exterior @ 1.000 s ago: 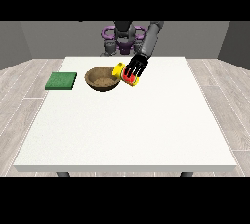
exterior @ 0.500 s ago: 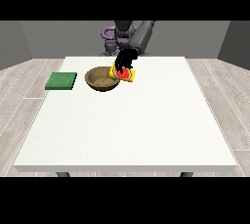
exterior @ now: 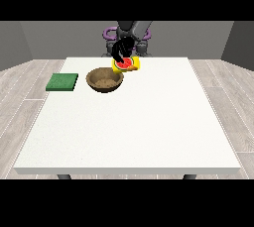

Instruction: Pick the cup and pour the ball into the bowl, then pick the bowl and place it on the pad

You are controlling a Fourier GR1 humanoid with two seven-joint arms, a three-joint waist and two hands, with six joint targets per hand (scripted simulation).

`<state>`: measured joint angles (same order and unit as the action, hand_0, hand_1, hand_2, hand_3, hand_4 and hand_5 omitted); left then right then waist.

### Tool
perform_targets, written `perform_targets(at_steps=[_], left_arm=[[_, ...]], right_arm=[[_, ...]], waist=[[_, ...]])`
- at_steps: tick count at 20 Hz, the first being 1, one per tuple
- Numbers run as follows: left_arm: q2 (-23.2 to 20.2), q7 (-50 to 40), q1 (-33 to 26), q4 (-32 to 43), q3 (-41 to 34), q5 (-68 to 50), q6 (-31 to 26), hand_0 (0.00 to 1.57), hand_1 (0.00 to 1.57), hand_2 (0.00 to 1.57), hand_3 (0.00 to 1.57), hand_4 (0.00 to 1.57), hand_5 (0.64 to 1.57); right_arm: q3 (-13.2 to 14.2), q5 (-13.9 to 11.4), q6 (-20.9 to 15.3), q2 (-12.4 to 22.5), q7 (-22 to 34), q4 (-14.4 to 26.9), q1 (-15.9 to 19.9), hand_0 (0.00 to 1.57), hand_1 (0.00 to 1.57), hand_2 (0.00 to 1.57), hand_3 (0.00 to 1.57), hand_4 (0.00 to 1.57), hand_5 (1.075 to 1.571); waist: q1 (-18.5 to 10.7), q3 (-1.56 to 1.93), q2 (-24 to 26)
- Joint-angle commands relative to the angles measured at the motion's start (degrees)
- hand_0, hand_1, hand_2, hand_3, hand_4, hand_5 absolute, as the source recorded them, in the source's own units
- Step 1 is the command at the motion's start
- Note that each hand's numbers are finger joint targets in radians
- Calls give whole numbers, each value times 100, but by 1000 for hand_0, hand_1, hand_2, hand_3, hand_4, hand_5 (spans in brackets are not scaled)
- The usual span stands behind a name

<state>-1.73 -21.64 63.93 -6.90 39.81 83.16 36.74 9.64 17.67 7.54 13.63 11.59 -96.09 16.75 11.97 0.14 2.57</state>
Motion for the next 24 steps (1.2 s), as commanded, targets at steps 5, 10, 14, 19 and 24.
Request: perform_targets(at_steps=[5, 10, 14, 19, 24], left_arm=[[170, -312, -190, -929, 327, 462, -1113, 1498, 1498, 1571, 1571, 1061, 1506], [-209, 565, -638, -1339, -1344, -1409, 171, 936, 936, 1369, 1305, 1089, 1448], [-735, 1270, -812, -1921, -2321, -2589, 511, 1186, 1186, 1571, 1571, 736, 1570], [-798, 2815, -1991, -2585, -3048, -3913, 1161, 1388, 1388, 1571, 1571, 1031, 1570], [-917, 4489, -2742, -3434, -3839, -5438, 1076, 1550, 1550, 1571, 1571, 1421, 1505]], right_arm=[[432, 389, 432, 277, -132, 557, -74, 0, 0, 0, 0, 384, 1565], [512, 242, 183, 277, -101, 262, -308, 0, 0, 0, 0, 384, 1565], [629, 159, 220, 294, -335, 301, -605, 0, 0, 0, 0, 364, 1564], [562, 185, -15, 250, -202, -388, -264, 0, 0, 0, 0, 401, 1564], [464, 179, -54, 62, -316, -930, -535, 0, 0, 0, 0, 408, 1566]], waist=[[-192, -11, 184], [-481, -29, 150], [-790, -36, 106], [-702, -59, -566], [-698, -68, -984]])
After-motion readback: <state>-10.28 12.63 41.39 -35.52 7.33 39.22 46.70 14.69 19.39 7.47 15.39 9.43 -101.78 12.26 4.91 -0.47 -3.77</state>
